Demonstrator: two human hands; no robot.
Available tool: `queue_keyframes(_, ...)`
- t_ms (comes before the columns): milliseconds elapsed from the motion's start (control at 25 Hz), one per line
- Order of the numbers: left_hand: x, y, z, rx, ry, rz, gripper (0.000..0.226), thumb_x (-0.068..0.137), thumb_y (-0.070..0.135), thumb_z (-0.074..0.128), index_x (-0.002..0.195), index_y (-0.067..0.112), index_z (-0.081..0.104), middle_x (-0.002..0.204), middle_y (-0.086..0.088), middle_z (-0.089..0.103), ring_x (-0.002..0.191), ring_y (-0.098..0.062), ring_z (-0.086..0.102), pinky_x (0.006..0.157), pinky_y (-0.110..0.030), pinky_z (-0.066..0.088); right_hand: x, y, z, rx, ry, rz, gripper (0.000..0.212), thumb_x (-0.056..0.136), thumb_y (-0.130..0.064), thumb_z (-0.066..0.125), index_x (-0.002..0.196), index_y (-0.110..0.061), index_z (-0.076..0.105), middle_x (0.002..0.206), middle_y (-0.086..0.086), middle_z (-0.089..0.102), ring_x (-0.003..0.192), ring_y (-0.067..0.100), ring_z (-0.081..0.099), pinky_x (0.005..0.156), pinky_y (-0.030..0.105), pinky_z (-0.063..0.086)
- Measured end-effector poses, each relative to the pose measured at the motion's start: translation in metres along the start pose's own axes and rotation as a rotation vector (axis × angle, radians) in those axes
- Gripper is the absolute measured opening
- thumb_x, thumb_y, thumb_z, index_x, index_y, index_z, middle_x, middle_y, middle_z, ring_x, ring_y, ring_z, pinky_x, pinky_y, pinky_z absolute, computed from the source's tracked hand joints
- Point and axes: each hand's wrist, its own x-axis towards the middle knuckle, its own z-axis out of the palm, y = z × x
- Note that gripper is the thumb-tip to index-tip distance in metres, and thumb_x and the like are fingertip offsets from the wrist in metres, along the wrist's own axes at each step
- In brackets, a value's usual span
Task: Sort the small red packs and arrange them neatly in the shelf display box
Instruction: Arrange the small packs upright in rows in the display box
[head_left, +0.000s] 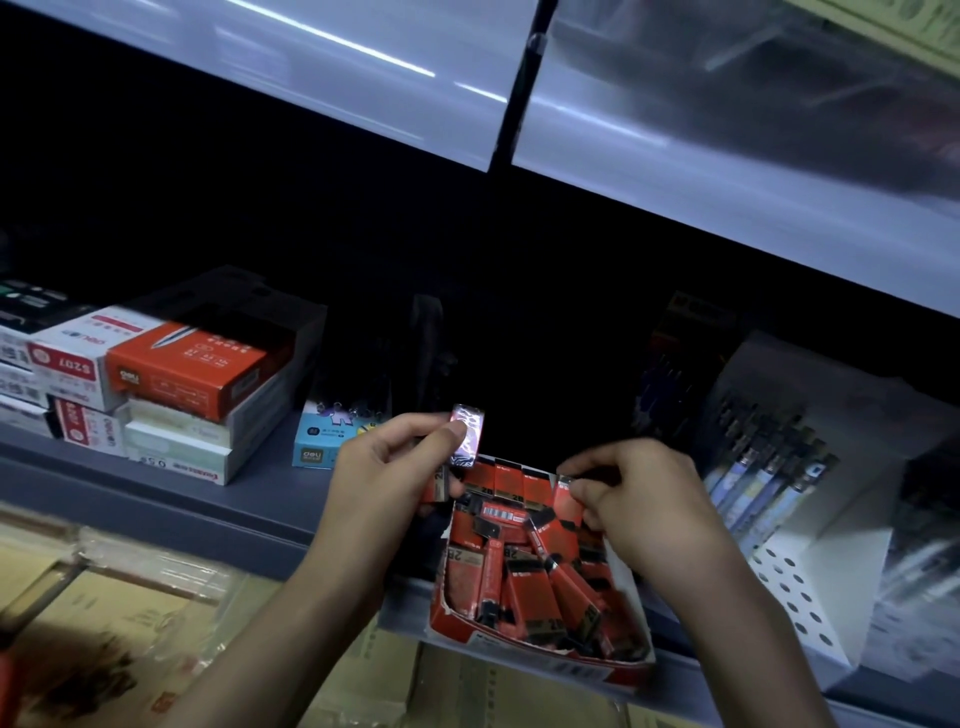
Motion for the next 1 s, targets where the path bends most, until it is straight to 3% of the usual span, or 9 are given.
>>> queue_keyframes(240, -0.002, 0.001, 0.001, 0.017, -0.007, 0.012, 0.013, 0.093, 0.029, 0.071, 0.098, 0.021, 0.08, 0.07, -0.013, 0.068, 0.066, -0.024, 0.066, 0.061, -0.034, 0.053, 0.0, 0.005, 0.011, -0.097, 0.046, -0.029, 0.022, 0.088, -0.006, 0.072, 0.076, -0.023, 0.068, 0.083, -0.002, 0.069, 0.074, 0.014, 0.066, 0.06, 0.026, 0.051)
queue_keyframes(360, -0.003, 0.002, 0.002, 0.027, -0.031, 0.04, 0.013, 0.092, 0.029, 0.072, 0.099, 0.023, 0.081, 0.069, -0.013, 0.068, 0.066, -0.025, 0.066, 0.06, -0.032, 0.055, -0.007, -0.003, 0.003, -0.078, 0.112, -0.09, 0.016, 0.093, -0.014, 0.069, 0.082, -0.025, 0.073, 0.08, -0.006, 0.072, 0.074, 0.009, 0.067, 0.06, 0.019, 0.049)
queue_keyframes(480, -0.004, 0.004, 0.003, 0.035, -0.079, 0.077, 0.013, 0.089, 0.028, 0.075, 0.099, 0.023, 0.082, 0.067, -0.009, 0.067, 0.064, -0.021, 0.064, 0.059, -0.025, 0.056, -0.017, -0.021, -0.006, 0.29, 0.068, -0.159, 0.013, 0.094, -0.033, 0.069, 0.087, -0.024, 0.076, 0.07, 0.001, 0.074, 0.064, 0.014, 0.069, 0.062, 0.031, 0.056)
queue_keyframes(560, -0.003, 0.003, 0.003, 0.057, -0.119, 0.102, 0.015, 0.087, 0.026, 0.077, 0.1, 0.022, 0.083, 0.069, -0.007, 0.07, 0.065, -0.02, 0.063, 0.061, -0.028, 0.057, -0.023, -0.033, -0.006, 0.498, -0.069, -0.186, 0.01, 0.093, -0.032, 0.071, 0.097, -0.026, 0.077, 0.074, -0.001, 0.076, 0.064, 0.01, 0.071, 0.061, 0.029, 0.056)
queue_keyframes(640, -0.003, 0.002, 0.003, 0.08, -0.153, 0.13, 0.015, 0.086, 0.023, 0.078, 0.1, 0.021, 0.083, 0.076, -0.006, 0.075, 0.065, -0.016, 0.063, 0.063, -0.031, 0.056, -0.024, -0.036, -0.002, 0.571, -0.151, -0.203, 0.014, 0.092, -0.025, 0.073, 0.106, -0.025, 0.076, 0.081, -0.001, 0.078, 0.071, 0.013, 0.074, 0.063, 0.025, 0.057)
queue_keyframes(760, -0.004, 0.004, 0.004, 0.093, -0.179, 0.147, 0.014, 0.089, 0.02, 0.075, 0.1, 0.02, 0.083, 0.075, -0.001, 0.075, 0.063, -0.013, 0.062, 0.06, -0.023, 0.052, -0.024, -0.035, -0.001, 0.66, -0.18, -0.155, 0.013, 0.092, -0.015, 0.073, 0.104, -0.021, 0.076, 0.089, 0.001, 0.08, 0.079, 0.015, 0.076, 0.068, 0.025, 0.06)
queue_keyframes(1000, -0.002, 0.004, 0.002, 0.044, -0.132, 0.054, 0.021, 0.098, 0.016, 0.063, 0.102, 0.023, 0.082, 0.067, -0.012, 0.066, 0.073, -0.03, 0.065, 0.061, -0.029, 0.056, -0.025, -0.03, -0.017, 0.808, -0.173, -0.006, 0.011, 0.1, -0.011, 0.063, 0.102, -0.016, 0.072, 0.092, 0.004, 0.08, 0.082, 0.018, 0.079, 0.072, 0.028, 0.064)
